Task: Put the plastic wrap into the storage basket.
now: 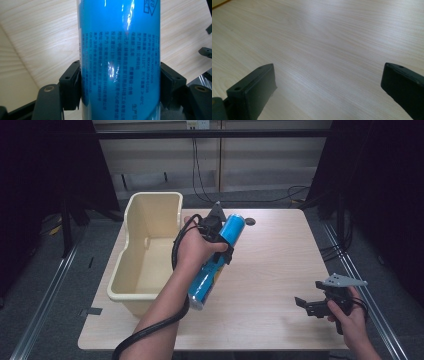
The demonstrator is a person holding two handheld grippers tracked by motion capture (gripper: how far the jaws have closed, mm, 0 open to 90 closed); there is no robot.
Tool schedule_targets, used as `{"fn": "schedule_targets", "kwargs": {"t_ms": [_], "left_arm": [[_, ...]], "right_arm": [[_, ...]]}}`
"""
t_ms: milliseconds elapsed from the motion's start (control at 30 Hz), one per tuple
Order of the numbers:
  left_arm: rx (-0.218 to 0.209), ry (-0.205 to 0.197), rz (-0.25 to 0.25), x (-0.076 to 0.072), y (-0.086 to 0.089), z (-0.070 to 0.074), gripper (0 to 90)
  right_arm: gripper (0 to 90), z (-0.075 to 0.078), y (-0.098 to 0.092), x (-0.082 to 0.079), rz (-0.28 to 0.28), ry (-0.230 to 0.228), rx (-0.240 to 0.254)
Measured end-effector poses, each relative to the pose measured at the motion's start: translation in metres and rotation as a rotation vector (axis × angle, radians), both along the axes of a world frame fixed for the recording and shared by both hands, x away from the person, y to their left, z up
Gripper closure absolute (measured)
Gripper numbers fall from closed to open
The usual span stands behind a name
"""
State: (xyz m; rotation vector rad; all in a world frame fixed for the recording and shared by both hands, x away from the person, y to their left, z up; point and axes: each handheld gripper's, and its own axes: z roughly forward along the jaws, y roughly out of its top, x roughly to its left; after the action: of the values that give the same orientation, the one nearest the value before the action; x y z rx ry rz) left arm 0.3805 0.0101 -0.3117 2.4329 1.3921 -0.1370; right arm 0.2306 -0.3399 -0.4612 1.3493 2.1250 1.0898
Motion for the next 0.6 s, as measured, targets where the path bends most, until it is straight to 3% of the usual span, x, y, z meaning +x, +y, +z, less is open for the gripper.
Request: {"fn": "schedule_targets", "kwargs": {"t_ms": [133, 600], "left_arm": [[-0.013, 0.013, 0.018, 0.001, 0.008, 0.011, 32.2], [-0.013, 0.003, 0.091, 0.005, 0.038, 0.046, 32.2]], "right_arm": [[0.0, 0.000, 0.000, 0.000, 0.005, -0.004, -0.005], [0.0, 0.000, 0.000, 0.001, 0.001, 0.005, 0.000]]}}
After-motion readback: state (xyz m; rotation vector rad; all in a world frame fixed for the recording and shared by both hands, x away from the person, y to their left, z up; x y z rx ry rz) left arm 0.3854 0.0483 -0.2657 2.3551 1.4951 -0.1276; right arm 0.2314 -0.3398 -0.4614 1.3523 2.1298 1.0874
